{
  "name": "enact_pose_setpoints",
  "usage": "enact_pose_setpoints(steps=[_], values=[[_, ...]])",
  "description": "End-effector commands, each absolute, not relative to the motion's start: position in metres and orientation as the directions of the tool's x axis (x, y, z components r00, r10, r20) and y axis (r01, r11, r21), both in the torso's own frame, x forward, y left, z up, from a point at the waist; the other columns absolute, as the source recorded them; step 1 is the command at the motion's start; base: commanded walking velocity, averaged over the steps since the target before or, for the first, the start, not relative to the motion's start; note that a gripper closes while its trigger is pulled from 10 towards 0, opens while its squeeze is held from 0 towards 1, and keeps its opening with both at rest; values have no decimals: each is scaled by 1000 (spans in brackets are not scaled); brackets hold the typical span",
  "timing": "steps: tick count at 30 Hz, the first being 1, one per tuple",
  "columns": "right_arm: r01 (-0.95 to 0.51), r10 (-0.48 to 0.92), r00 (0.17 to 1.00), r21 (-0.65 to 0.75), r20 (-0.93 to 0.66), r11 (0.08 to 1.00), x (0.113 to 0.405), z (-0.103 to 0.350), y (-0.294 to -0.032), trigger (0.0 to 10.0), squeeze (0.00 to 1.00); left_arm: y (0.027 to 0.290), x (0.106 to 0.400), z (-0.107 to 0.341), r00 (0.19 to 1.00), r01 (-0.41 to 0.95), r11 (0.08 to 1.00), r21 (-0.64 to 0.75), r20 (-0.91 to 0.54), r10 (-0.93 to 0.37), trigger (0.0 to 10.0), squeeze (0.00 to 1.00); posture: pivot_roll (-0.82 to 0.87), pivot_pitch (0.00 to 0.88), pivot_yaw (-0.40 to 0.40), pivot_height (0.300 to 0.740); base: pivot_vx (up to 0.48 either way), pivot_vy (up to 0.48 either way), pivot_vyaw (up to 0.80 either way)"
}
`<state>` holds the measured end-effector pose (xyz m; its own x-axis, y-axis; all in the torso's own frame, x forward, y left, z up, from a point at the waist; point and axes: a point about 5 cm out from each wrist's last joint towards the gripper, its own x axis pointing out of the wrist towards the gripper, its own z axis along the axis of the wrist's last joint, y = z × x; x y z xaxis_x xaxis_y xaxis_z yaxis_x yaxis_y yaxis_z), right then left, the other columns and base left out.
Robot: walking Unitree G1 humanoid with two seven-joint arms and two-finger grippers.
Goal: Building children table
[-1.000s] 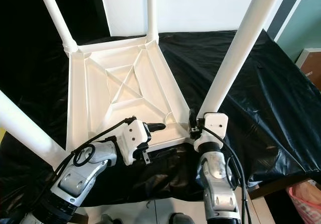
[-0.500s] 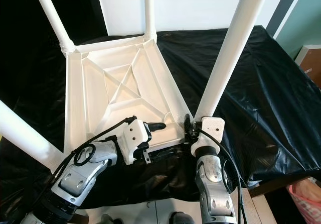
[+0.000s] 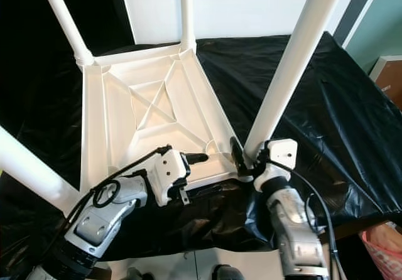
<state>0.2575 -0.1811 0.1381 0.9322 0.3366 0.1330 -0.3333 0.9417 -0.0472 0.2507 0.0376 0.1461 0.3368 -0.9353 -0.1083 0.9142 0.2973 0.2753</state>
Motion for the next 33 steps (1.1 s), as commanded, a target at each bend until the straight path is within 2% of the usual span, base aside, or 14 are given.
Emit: enact_pose_setpoints(steps=[1,8,11,12,13,15,20,27,28,29,33], values=[[-404,407,905,-51,121,913,260,137,-179,10000,0,38,250,140,364,906,321,277,-121,-923,10000,0,-136,106,13,740,0,0,0],[-520,532,844,-135,70,843,281,141,-183,10000,0,38,249,140,364,904,318,285,-125,-923,10000,0,-125,99,10,740,0,0,0],[-533,545,836,-149,61,833,283,141,-183,10000,0,38,249,140,364,904,317,287,-125,-923,10000,0,-125,99,10,740,0,0,0],[-554,566,823,-156,45,818,284,140,-184,8745,0,38,249,141,364,903,318,288,-124,-923,10000,0,-123,100,7,740,0,0,0],[-554,566,823,-156,45,818,284,140,-184,8745,0,38,249,141,364,903,318,288,-124,-923,10000,0,-123,100,7,740,0,0,0],[-588,600,800,-176,15,789,286,137,-186,0,0,38,250,141,369,901,322,290,-122,-921,10000,0,-117,104,4,740,0,0,0],[-618,626,780,-173,-11,767,286,133,-189,0,0,38,250,142,377,898,331,290,-119,-918,10000,0,-115,112,1,740,0,0,0],[-593,598,801,-149,-16,791,283,128,-194,0,0,38,250,143,382,897,337,287,-116,-917,10000,0,-118,118,2,740,0,0,0],[-579,583,812,-143,-15,803,282,127,-195,4392,0,38,250,143,382,897,337,287,-116,-917,10000,0,-120,117,3,740,0,0,0],[-553,556,831,-121,-14,824,282,126,-195,10000,0,38,250,143,382,897,337,287,-116,-917,10000,0,-122,119,1,740,0,0,0],[-523,526,851,-91,2,847,279,126,-192,10000,0,38,250,143,380,897,335,287,-116,-918,10000,0,-126,121,2,740,0,0,0]])
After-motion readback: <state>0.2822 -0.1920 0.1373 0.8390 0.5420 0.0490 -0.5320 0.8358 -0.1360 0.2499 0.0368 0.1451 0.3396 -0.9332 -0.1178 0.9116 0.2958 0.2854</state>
